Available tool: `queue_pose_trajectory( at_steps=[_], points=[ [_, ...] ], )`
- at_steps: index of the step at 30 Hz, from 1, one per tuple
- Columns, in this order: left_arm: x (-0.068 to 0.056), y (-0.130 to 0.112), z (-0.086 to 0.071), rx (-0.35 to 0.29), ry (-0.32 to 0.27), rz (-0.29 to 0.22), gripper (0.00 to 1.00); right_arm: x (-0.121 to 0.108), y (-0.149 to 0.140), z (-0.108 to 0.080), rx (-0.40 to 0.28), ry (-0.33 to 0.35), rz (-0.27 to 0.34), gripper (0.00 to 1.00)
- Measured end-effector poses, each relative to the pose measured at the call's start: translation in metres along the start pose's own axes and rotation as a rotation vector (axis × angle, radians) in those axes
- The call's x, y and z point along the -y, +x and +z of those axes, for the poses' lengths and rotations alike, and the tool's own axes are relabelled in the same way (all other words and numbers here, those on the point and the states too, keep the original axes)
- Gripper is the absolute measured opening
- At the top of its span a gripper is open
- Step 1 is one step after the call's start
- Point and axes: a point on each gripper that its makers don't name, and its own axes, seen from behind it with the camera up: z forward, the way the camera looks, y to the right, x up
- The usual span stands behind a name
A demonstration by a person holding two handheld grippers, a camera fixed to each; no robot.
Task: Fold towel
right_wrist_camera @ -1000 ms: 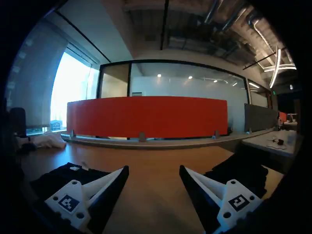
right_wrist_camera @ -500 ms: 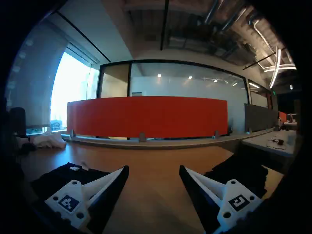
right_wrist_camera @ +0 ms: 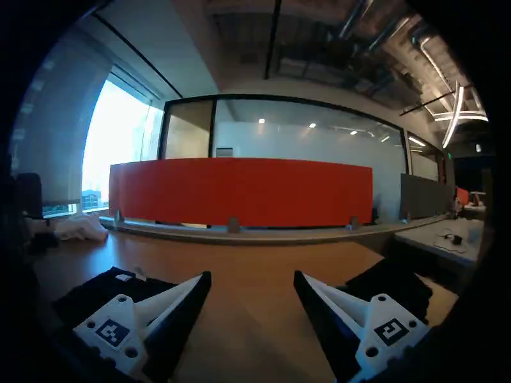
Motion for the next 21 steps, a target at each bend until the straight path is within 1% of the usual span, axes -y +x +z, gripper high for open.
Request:
queue_pose_trajectory(
  at_steps=[8, 12, 18, 21],
  points=[
    [-0.006, 0.066, 0.002, 0.000, -0.017, -0.014, 0.94, -0.002, 0.068, -0.001, -0.007, -0.011, -0.001, 1.00],
    [-0.008, 0.098, 0.001, 0.009, -0.026, -0.005, 0.94, -0.001, 0.102, -0.005, -0.005, -0.011, 0.001, 1.00],
    [-0.009, 0.138, 0.000, 0.027, -0.023, 0.002, 0.94, 0.001, 0.146, -0.008, -0.004, -0.013, 0.001, 1.00],
    [-0.010, 0.151, 0.000, 0.028, -0.019, 0.001, 0.94, 0.001, 0.159, -0.007, -0.003, -0.011, 0.004, 1.00]
  ],
)
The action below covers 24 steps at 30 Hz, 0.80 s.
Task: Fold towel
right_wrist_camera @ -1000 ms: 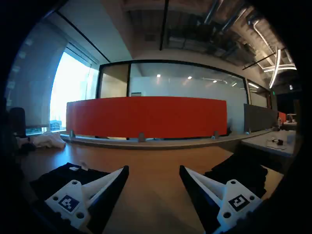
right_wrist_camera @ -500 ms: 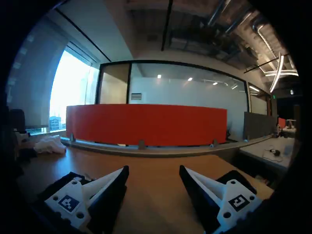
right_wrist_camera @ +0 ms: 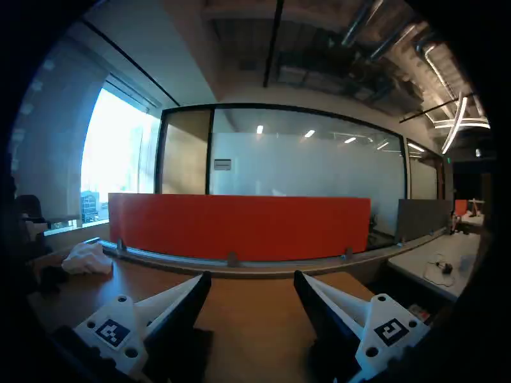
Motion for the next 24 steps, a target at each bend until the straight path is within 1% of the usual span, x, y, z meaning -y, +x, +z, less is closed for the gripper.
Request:
queue_pose_trajectory(
  at_steps=[6, 9, 14, 17, 24],
  points=[
    [-0.001, 0.016, 0.002, 0.016, -0.005, 0.014, 0.94, 0.001, 0.015, 0.003, 0.007, 0.007, 0.004, 1.00],
    [-0.005, 0.019, 0.003, 0.030, -0.024, 0.027, 0.94, 0.004, 0.019, 0.005, 0.017, 0.024, -0.005, 1.00],
    [-0.017, 0.016, 0.004, 0.075, -0.088, 0.057, 0.94, 0.011, 0.028, 0.007, 0.041, 0.072, -0.043, 1.00],
    [-0.026, 0.013, 0.005, 0.102, -0.134, 0.084, 0.94, 0.018, 0.029, 0.007, 0.065, 0.115, -0.068, 1.00],
    [-0.046, 0.007, 0.006, 0.150, -0.245, 0.149, 0.94, 0.041, 0.024, 0.007, 0.136, 0.252, -0.130, 1.00]
  ],
)
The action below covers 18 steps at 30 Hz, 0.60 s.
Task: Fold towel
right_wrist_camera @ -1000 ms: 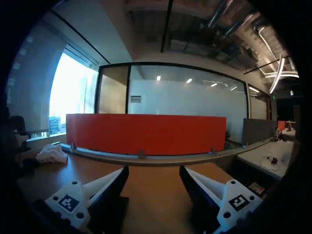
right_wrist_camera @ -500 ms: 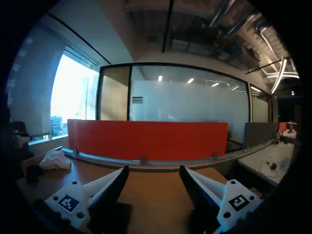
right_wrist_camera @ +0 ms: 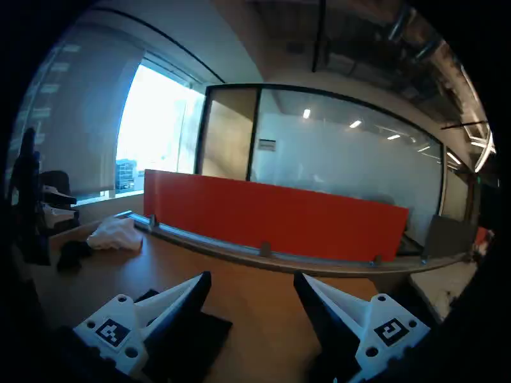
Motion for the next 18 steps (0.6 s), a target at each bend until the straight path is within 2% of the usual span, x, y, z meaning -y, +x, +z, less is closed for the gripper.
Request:
queue_pose_trajectory(
  at_steps=[9, 18],
  points=[
    [-0.026, -0.010, 0.007, 0.048, -0.123, 0.055, 0.94, 0.023, -0.011, 0.003, 0.073, 0.131, -0.059, 1.00],
    [-0.054, -0.044, 0.012, 0.142, -0.232, 0.094, 0.94, 0.041, -0.047, 0.006, 0.198, 0.229, -0.101, 1.00]
  ],
)
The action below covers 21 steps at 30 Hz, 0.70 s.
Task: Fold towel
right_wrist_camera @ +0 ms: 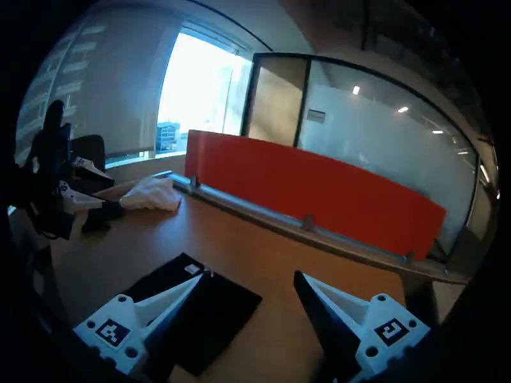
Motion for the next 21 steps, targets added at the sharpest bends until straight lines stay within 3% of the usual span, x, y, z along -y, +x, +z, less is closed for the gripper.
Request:
queue_pose_trajectory(
  at_steps=[6, 21],
  points=[
    [-0.011, -0.020, 0.006, 0.043, -0.034, 0.005, 0.94, 0.013, -0.020, 0.007, 0.062, 0.052, -0.023, 1.00],
    [-0.040, -0.083, 0.019, 0.132, -0.089, 0.017, 0.94, 0.037, -0.078, 0.020, 0.134, 0.112, -0.048, 1.00]
  ],
)
